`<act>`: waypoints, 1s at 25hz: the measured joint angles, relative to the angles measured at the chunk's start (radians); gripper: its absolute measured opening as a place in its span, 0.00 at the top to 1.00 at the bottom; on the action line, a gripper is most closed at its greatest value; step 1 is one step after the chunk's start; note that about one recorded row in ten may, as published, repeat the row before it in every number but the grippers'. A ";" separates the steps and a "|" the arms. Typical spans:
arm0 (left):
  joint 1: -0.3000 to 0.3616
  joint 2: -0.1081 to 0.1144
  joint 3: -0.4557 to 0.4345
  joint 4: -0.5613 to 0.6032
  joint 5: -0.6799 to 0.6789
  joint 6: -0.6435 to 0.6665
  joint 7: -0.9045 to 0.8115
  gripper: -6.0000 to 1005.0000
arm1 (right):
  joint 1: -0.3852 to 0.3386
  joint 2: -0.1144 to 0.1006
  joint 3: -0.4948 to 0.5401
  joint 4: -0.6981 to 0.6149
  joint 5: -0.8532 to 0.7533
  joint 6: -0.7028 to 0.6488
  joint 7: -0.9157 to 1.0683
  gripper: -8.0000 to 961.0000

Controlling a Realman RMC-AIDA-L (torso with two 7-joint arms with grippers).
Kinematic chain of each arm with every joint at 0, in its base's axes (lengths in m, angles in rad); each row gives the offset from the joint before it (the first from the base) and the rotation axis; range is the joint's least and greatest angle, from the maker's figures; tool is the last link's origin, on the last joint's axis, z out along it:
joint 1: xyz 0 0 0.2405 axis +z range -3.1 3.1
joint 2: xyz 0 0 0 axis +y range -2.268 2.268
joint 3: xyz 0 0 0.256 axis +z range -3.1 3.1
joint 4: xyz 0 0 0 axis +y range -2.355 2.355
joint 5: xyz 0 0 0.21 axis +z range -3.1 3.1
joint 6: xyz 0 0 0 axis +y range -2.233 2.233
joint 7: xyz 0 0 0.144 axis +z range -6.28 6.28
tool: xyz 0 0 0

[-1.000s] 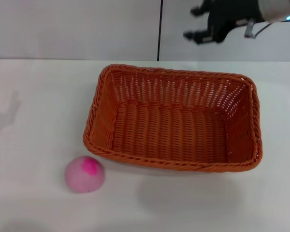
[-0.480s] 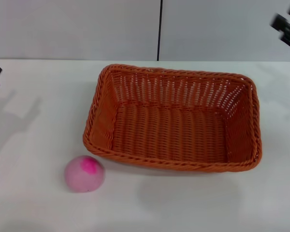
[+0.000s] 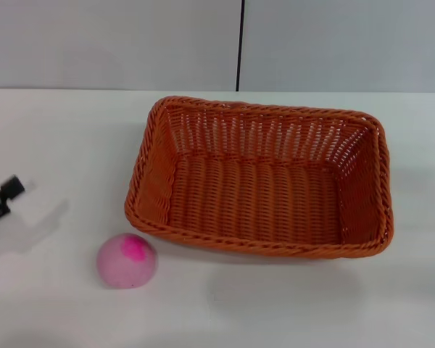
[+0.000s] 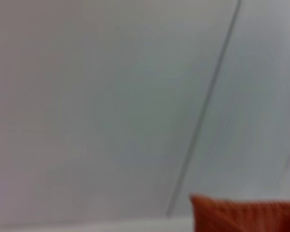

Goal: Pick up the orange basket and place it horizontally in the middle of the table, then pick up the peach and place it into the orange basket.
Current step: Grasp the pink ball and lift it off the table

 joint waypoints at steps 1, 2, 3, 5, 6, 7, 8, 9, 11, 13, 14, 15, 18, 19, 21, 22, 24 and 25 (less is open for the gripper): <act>-0.003 -0.001 0.028 0.022 0.000 -0.013 -0.006 0.21 | -0.007 -0.002 0.031 -0.001 0.004 0.000 -0.002 0.38; -0.003 -0.001 0.028 0.022 0.000 -0.013 -0.006 0.21 | -0.013 -0.004 0.070 -0.005 0.005 0.000 0.000 0.39; -0.010 -0.014 0.078 0.062 -0.001 -0.034 -0.008 0.21 | -0.018 -0.006 0.104 -0.009 0.006 -0.001 0.005 0.39; -0.019 -0.028 0.119 0.086 -0.001 -0.039 -0.008 0.21 | -0.028 -0.008 0.171 -0.022 0.007 -0.001 0.017 0.39; -0.025 -0.042 0.146 0.098 0.000 -0.039 -0.008 0.21 | -0.031 -0.008 0.195 -0.028 0.007 -0.001 0.021 0.39; -0.034 -0.055 0.170 0.115 0.000 -0.038 -0.008 0.21 | -0.034 -0.008 0.214 -0.034 0.006 -0.001 0.022 0.39; -0.043 -0.069 0.189 0.131 -0.001 -0.037 -0.008 0.21 | -0.035 -0.008 0.223 -0.037 0.006 -0.001 0.022 0.39; -0.065 -0.104 0.218 0.176 -0.002 -0.034 -0.004 0.21 | -0.034 -0.008 0.232 -0.040 0.006 0.001 0.022 0.39; -0.080 -0.124 0.231 0.209 -0.003 -0.031 0.001 0.21 | -0.032 -0.008 0.233 -0.039 0.006 0.003 0.022 0.39; -0.099 -0.149 0.245 0.244 -0.005 -0.026 0.008 0.21 | -0.024 -0.008 0.233 -0.033 0.006 0.014 0.020 0.38; -0.116 -0.166 0.266 0.265 -0.006 -0.020 0.014 0.21 | -0.016 -0.008 0.233 -0.031 0.006 0.024 0.016 0.38; -0.116 -0.166 0.266 0.265 -0.006 -0.020 0.014 0.21 | -0.016 -0.008 0.233 -0.031 0.006 0.024 0.016 0.38; -0.125 -0.176 0.284 0.271 -0.007 -0.019 0.015 0.21 | -0.008 -0.008 0.233 -0.029 0.004 0.033 0.015 0.39; -0.125 -0.176 0.284 0.271 -0.007 -0.019 0.015 0.21 | -0.007 -0.008 0.234 -0.028 0.004 0.034 0.015 0.39; -0.127 -0.179 0.285 0.271 -0.007 -0.018 0.015 0.21 | -0.006 -0.008 0.234 -0.027 0.004 0.035 0.015 0.39; -0.129 -0.187 0.288 0.271 -0.004 -0.017 0.015 0.21 | -0.006 -0.008 0.234 -0.027 0.004 0.035 0.015 0.39; -0.129 -0.187 0.288 0.271 -0.004 -0.017 0.015 0.21 | -0.007 -0.008 0.234 -0.026 0.004 0.036 0.014 0.39; -0.130 -0.191 0.296 0.271 -0.004 -0.016 0.016 0.21 | -0.007 -0.008 0.234 -0.026 0.004 0.036 0.014 0.39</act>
